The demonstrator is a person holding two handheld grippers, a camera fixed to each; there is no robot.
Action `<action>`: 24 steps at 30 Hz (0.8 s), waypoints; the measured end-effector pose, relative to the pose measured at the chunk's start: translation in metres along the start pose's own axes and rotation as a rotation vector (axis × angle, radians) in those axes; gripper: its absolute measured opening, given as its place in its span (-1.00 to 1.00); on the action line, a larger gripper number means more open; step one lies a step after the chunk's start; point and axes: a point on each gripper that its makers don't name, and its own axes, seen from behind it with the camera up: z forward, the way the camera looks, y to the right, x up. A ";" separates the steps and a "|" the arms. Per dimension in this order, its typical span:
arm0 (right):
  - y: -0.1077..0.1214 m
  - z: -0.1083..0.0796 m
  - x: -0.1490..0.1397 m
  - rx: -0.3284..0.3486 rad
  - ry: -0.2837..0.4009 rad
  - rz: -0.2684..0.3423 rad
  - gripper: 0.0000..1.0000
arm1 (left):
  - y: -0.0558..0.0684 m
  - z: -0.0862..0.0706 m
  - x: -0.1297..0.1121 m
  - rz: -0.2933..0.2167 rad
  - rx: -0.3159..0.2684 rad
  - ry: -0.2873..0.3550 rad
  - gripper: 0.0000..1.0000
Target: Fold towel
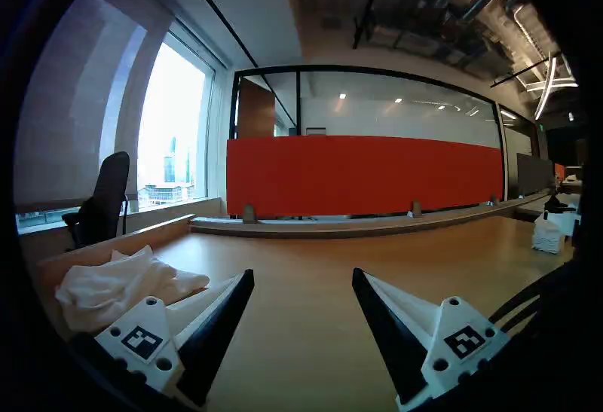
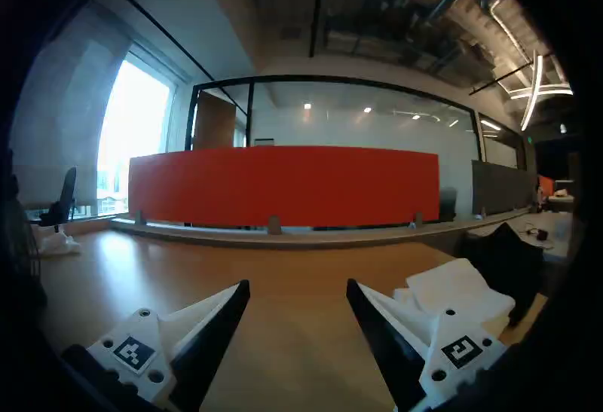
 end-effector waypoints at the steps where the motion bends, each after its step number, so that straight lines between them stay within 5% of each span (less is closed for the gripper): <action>1: 0.000 0.000 0.000 -0.001 0.000 0.000 0.99 | 0.000 0.000 0.000 0.000 0.000 0.000 0.93; 24: -0.002 0.001 -0.002 0.011 -0.001 0.000 0.99 | 0.000 0.000 -0.001 0.000 0.000 0.000 0.93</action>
